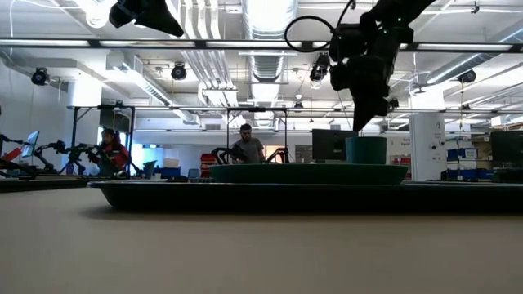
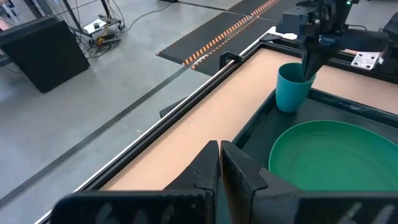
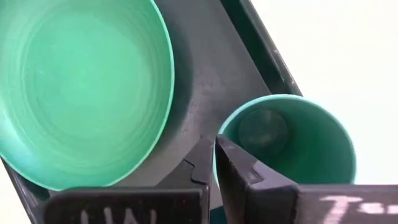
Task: Pick and place plate/cup/fork/spoon on tray
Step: Adjust the green cup on the dark green tray
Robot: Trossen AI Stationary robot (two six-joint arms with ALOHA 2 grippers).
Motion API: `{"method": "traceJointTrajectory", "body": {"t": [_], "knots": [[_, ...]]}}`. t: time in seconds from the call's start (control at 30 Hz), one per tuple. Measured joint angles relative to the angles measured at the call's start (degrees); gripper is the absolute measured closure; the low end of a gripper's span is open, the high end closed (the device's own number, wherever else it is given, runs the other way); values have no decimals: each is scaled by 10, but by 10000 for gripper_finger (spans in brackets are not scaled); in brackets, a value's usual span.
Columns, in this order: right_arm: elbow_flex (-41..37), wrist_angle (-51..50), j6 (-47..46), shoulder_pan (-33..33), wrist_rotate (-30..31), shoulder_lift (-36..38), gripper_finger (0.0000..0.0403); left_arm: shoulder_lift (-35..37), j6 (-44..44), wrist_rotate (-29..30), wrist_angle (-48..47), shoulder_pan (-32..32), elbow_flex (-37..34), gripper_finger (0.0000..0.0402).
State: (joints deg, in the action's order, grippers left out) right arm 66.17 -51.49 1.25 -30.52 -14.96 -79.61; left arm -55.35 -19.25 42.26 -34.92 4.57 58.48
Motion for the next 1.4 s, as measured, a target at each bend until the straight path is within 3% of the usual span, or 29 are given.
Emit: {"method": "traceJointTrajectory", "body": {"t": [0.37, 0.7, 0.9, 1.2, 1.4], "knots": [[1, -24, -46, 0, -40, 0, 383, 0, 0, 0, 0, 0, 0, 402], [1, -54, -20, 0, 0, -12, 276, 0, 0, 0, 0, 0, 0, 402], [1, -45, -3, 0, 0, -34, 251, 0, 0, 0, 0, 0, 0, 402], [1, -24, 17, 0, 0, -88, 287, 0, 0, 0, 0, 0, 0, 402], [1, -21, 18, 0, 3, -103, 367, 0, -1, 0, 0, 0, 0, 402]]}}
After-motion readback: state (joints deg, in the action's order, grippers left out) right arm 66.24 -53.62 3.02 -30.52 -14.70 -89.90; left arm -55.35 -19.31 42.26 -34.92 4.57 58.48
